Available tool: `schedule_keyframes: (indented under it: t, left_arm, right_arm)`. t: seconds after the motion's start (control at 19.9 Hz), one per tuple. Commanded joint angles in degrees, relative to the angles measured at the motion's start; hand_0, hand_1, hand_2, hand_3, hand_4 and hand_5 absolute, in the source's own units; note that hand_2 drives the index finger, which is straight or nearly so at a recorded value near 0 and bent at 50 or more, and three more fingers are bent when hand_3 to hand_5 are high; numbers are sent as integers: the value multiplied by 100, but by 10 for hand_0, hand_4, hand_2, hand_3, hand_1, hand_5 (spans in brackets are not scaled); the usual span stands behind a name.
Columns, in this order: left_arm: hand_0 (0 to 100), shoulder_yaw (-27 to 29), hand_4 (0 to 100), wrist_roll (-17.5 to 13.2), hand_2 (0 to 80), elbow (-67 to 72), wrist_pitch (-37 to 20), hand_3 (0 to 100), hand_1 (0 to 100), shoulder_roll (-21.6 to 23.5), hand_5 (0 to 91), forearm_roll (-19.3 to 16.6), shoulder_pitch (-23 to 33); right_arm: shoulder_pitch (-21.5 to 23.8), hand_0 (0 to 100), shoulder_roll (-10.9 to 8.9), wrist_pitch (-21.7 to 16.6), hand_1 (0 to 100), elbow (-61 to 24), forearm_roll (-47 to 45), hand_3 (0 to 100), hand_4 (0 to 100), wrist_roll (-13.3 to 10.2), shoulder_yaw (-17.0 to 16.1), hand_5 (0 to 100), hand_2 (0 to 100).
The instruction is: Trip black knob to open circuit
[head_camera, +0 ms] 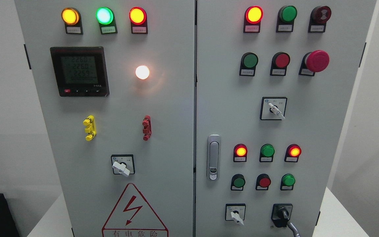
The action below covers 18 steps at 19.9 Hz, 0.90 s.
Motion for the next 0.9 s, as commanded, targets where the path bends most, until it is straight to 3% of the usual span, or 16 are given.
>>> schedule_keyframes:
  t: [0.0,0.85]
  left_arm:
    - [120,5,0,2,0,6,7,0,389,-5,0,14,-2]
    - [120,5,0,2,0,6,7,0,389,-14,0,14,-2]
  right_arm:
    - [-106,559,-18,-38,743,-90,-3,1000,1000,-12,40,940,0]
    - [-150,561,-27,-56,748,-126,-3,1000,1000,-231,391,940,0]
